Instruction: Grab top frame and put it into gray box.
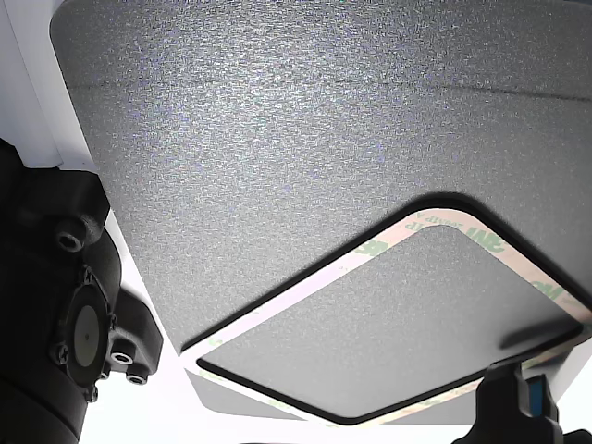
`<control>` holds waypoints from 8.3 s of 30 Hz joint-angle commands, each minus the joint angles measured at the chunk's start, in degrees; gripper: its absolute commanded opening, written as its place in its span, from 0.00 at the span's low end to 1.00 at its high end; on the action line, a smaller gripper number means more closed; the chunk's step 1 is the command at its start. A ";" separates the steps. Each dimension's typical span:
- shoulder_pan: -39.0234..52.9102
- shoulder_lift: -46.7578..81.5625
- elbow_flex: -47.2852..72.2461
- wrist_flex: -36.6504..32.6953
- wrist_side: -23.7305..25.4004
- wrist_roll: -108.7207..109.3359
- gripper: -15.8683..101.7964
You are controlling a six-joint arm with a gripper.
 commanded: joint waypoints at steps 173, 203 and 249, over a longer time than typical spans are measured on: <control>-42.45 -0.62 -18.98 14.33 4.83 181.76 0.03; -42.63 -2.99 -20.13 14.33 4.48 181.76 0.03; -42.80 1.85 -28.83 4.31 24.70 157.15 0.98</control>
